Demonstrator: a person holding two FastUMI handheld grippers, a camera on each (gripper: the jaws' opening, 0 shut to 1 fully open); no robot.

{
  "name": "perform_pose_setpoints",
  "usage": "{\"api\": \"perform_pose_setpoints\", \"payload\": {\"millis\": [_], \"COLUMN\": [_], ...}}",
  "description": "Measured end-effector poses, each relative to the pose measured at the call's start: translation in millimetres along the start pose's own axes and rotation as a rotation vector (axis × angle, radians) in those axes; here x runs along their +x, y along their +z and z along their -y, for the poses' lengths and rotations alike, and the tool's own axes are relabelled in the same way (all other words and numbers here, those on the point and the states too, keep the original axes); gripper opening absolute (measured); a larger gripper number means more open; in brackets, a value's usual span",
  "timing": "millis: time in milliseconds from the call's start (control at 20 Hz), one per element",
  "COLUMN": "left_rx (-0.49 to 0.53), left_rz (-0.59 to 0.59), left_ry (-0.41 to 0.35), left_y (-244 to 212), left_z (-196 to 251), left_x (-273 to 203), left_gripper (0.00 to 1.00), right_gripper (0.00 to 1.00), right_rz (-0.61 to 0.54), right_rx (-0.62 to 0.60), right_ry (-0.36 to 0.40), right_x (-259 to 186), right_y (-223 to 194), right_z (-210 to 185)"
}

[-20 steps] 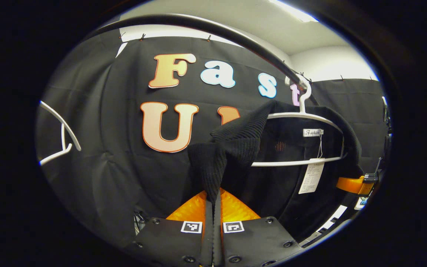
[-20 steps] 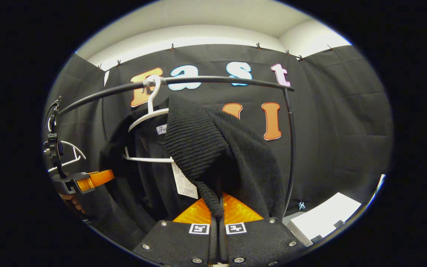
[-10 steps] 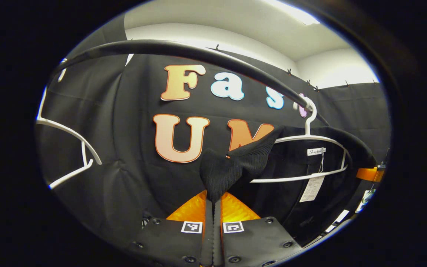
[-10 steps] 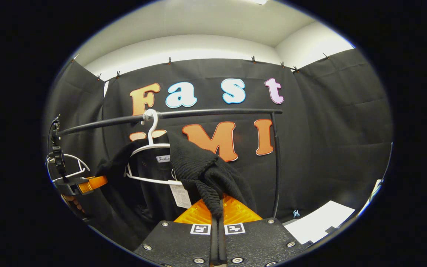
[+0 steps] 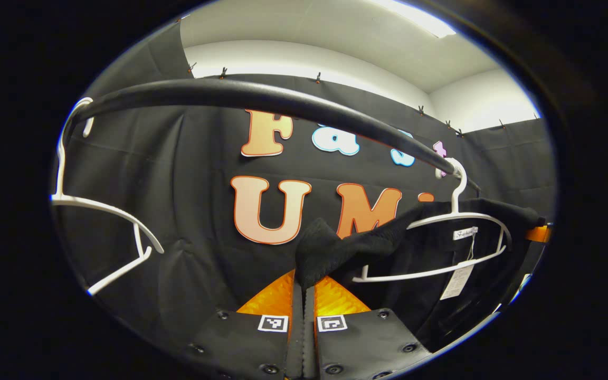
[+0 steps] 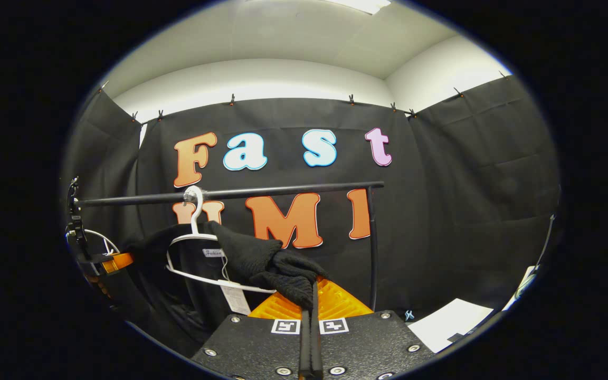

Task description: Grasp the clothes on the hanger with both hands and then place them into the laundry hamper below.

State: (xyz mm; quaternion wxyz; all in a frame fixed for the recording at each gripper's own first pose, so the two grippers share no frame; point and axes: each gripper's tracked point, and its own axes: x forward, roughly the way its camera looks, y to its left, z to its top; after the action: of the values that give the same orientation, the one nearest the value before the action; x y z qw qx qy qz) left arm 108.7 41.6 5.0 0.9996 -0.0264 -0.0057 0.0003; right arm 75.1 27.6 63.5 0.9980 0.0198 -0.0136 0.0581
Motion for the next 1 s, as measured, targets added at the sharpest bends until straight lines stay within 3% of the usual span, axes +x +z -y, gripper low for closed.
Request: {"api": "perform_pose_setpoints", "payload": {"millis": [200, 250, 300, 700, 1000], "left_rx": [0.002, 0.005, 0.005, 0.013, 0.045], "left_rz": [0.005, 0.0, -0.004, -0.015, -0.018], "left_ry": [0.012, 0.014, 0.013, 0.022, 0.075], "left_y": [4, 1, 0, -6, -9], "left_z": [-5, -5, -4, -7, -15], "left_x": [9, 9, 11, 22, 34], "left_gripper": [0.06, 0.06, 0.06, 0.06, 0.06], "right_gripper": [0.0, 0.06, 0.0, 0.0, 0.0], "right_rz": [0.008, 0.006, 0.006, -0.029, -0.076], "right_rx": [-0.004, -0.005, -0.006, -0.008, -0.04], "right_ry": [-0.027, -0.03, -0.032, -0.016, 0.018], "right_x": [14, 18, 22, 47, 71], "right_y": [12, 14, 17, 21, -2], "right_z": [22, 27, 32, 62, 65]}}
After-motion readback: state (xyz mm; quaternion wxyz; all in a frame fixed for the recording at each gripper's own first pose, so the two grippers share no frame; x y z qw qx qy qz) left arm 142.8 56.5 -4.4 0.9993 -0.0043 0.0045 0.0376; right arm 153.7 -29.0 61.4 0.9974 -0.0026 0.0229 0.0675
